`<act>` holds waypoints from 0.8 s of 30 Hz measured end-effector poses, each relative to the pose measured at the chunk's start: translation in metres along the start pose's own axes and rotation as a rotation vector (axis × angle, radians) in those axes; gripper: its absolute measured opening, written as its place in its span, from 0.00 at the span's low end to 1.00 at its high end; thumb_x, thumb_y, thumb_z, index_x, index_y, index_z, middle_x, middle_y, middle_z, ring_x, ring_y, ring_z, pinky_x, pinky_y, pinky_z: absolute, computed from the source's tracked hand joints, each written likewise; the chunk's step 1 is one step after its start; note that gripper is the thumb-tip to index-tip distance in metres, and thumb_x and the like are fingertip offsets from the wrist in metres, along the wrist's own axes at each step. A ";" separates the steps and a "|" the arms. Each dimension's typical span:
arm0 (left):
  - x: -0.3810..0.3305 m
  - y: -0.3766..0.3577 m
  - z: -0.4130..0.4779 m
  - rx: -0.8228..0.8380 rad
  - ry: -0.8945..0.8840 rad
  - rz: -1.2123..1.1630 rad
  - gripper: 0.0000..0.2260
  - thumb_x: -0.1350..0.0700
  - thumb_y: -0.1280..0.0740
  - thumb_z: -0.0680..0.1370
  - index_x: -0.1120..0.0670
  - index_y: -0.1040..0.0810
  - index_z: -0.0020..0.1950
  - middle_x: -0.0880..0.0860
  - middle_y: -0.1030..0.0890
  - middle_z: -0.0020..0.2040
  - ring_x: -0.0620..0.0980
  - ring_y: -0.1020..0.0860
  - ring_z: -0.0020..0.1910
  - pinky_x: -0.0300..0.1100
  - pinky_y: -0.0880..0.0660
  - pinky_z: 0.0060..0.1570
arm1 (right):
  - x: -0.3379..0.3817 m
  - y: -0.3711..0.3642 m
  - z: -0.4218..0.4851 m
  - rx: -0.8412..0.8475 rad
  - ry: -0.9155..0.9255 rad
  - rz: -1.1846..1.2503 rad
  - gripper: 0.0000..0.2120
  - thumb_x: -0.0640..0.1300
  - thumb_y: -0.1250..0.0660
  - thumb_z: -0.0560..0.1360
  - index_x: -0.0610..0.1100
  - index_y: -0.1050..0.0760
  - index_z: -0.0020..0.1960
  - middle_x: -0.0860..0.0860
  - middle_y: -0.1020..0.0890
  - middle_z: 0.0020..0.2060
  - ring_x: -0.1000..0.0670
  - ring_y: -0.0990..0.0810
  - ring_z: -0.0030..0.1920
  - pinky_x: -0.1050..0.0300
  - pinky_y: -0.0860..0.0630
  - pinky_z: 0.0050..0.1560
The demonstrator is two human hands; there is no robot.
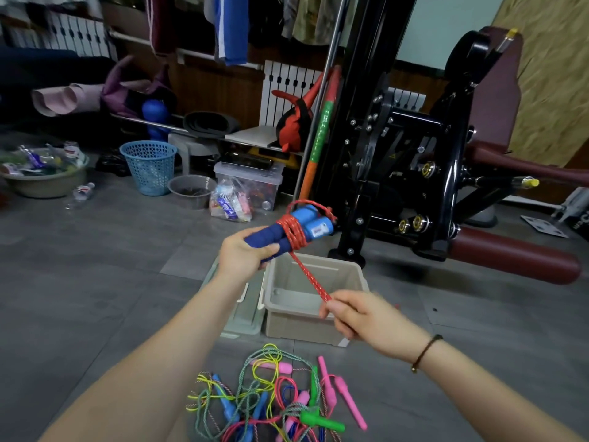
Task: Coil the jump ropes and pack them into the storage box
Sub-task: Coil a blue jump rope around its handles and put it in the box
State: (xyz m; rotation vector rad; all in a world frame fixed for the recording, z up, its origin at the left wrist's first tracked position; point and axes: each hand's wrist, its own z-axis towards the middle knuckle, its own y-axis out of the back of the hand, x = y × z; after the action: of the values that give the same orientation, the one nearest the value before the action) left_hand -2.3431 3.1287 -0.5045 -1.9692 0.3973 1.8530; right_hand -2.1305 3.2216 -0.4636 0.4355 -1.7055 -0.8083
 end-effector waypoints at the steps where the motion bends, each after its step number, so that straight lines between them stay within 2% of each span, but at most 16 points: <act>1: 0.001 -0.001 -0.002 0.040 -0.076 0.149 0.17 0.65 0.24 0.67 0.52 0.19 0.53 0.51 0.19 0.39 0.50 0.23 0.35 0.38 0.23 0.33 | 0.009 0.006 -0.005 0.000 0.031 -0.104 0.12 0.48 0.43 0.80 0.53 0.23 0.43 0.56 0.26 0.22 0.59 0.29 0.26 0.66 0.31 0.34; 3: 0.001 -0.006 -0.010 0.135 -0.191 0.427 0.18 0.61 0.22 0.66 0.50 0.17 0.54 0.48 0.19 0.41 0.49 0.21 0.40 0.38 0.25 0.42 | 0.027 0.021 -0.010 -0.048 0.112 -0.339 0.11 0.51 0.41 0.79 0.53 0.23 0.41 0.57 0.26 0.22 0.59 0.28 0.25 0.63 0.29 0.36; 5: 0.000 -0.011 -0.019 0.244 -0.242 0.572 0.18 0.60 0.22 0.66 0.50 0.17 0.55 0.47 0.19 0.42 0.47 0.21 0.43 0.30 0.30 0.41 | 0.037 0.040 -0.007 -0.175 0.175 -0.560 0.12 0.53 0.40 0.78 0.53 0.23 0.39 0.55 0.28 0.22 0.58 0.31 0.25 0.57 0.29 0.37; 7: -0.003 -0.012 -0.026 0.351 -0.300 0.629 0.18 0.60 0.22 0.66 0.49 0.17 0.54 0.45 0.18 0.42 0.44 0.22 0.44 0.22 0.35 0.36 | 0.043 0.062 0.001 -0.278 0.200 -0.656 0.13 0.54 0.40 0.78 0.54 0.25 0.37 0.55 0.26 0.24 0.58 0.29 0.28 0.54 0.26 0.39; 9: -0.006 -0.012 -0.030 0.444 -0.355 0.669 0.18 0.60 0.22 0.66 0.50 0.17 0.55 0.44 0.19 0.45 0.41 0.23 0.45 0.17 0.36 0.37 | 0.049 0.081 0.008 -0.295 0.200 -0.743 0.14 0.55 0.42 0.78 0.54 0.25 0.38 0.56 0.24 0.28 0.57 0.24 0.32 0.53 0.24 0.40; 12: -0.011 -0.008 -0.034 0.598 -0.384 0.702 0.19 0.61 0.22 0.66 0.52 0.17 0.55 0.43 0.19 0.47 0.37 0.23 0.46 0.17 0.36 0.43 | 0.055 0.093 0.023 -0.238 0.197 -0.844 0.14 0.56 0.44 0.78 0.54 0.23 0.42 0.58 0.23 0.31 0.60 0.27 0.32 0.55 0.25 0.41; 14: -0.012 -0.005 -0.036 0.705 -0.378 0.700 0.19 0.61 0.22 0.65 0.53 0.18 0.55 0.43 0.18 0.48 0.35 0.22 0.45 0.21 0.32 0.47 | 0.050 0.094 0.035 -0.223 0.188 -0.884 0.14 0.56 0.44 0.78 0.54 0.21 0.45 0.58 0.20 0.35 0.58 0.25 0.36 0.55 0.24 0.42; 16: -0.015 -0.002 -0.037 0.773 -0.332 0.629 0.19 0.64 0.22 0.65 0.55 0.18 0.55 0.45 0.18 0.47 0.31 0.22 0.41 0.23 0.30 0.47 | 0.040 0.096 0.046 -0.217 0.176 -0.822 0.14 0.56 0.43 0.78 0.53 0.21 0.45 0.56 0.19 0.35 0.57 0.22 0.36 0.57 0.24 0.41; 18: -0.019 0.002 -0.037 0.782 -0.264 0.495 0.20 0.68 0.24 0.65 0.57 0.19 0.55 0.46 0.18 0.45 0.31 0.22 0.40 0.25 0.28 0.44 | 0.030 0.099 0.052 -0.227 0.145 -0.645 0.13 0.52 0.40 0.79 0.51 0.22 0.40 0.55 0.22 0.29 0.59 0.24 0.29 0.66 0.28 0.35; 19: -0.021 0.004 -0.037 0.775 -0.228 0.426 0.20 0.69 0.24 0.65 0.57 0.19 0.54 0.47 0.18 0.45 0.32 0.21 0.40 0.27 0.27 0.44 | 0.024 0.099 0.054 -0.236 0.123 -0.547 0.13 0.50 0.39 0.79 0.50 0.22 0.38 0.54 0.24 0.26 0.60 0.26 0.25 0.70 0.31 0.32; 21: -0.025 0.009 -0.036 0.788 -0.166 0.293 0.20 0.72 0.25 0.65 0.54 0.18 0.52 0.47 0.16 0.44 0.38 0.19 0.42 0.34 0.23 0.44 | 0.012 0.096 0.055 -0.210 0.052 -0.376 0.14 0.49 0.39 0.79 0.47 0.22 0.38 0.52 0.26 0.25 0.60 0.30 0.22 0.72 0.33 0.29; 23: -0.027 0.013 -0.036 0.832 -0.129 0.162 0.20 0.72 0.25 0.64 0.51 0.17 0.49 0.49 0.15 0.43 0.44 0.18 0.42 0.39 0.20 0.43 | 0.004 0.089 0.053 -0.137 0.020 -0.209 0.14 0.53 0.36 0.75 0.47 0.22 0.36 0.49 0.26 0.26 0.58 0.32 0.24 0.65 0.31 0.30; 24: -0.026 0.015 -0.035 0.842 -0.113 0.068 0.20 0.69 0.23 0.62 0.51 0.17 0.49 0.50 0.15 0.44 0.46 0.18 0.42 0.40 0.20 0.41 | 0.002 0.084 0.052 -0.115 0.023 -0.090 0.15 0.56 0.32 0.71 0.47 0.21 0.33 0.47 0.26 0.27 0.55 0.30 0.28 0.54 0.27 0.34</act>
State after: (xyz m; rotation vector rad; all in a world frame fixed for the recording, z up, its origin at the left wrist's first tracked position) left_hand -2.3215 3.0970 -0.4785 -1.2774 1.0171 1.4572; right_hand -2.1700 3.2938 -0.4090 0.4432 -1.6184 -0.9580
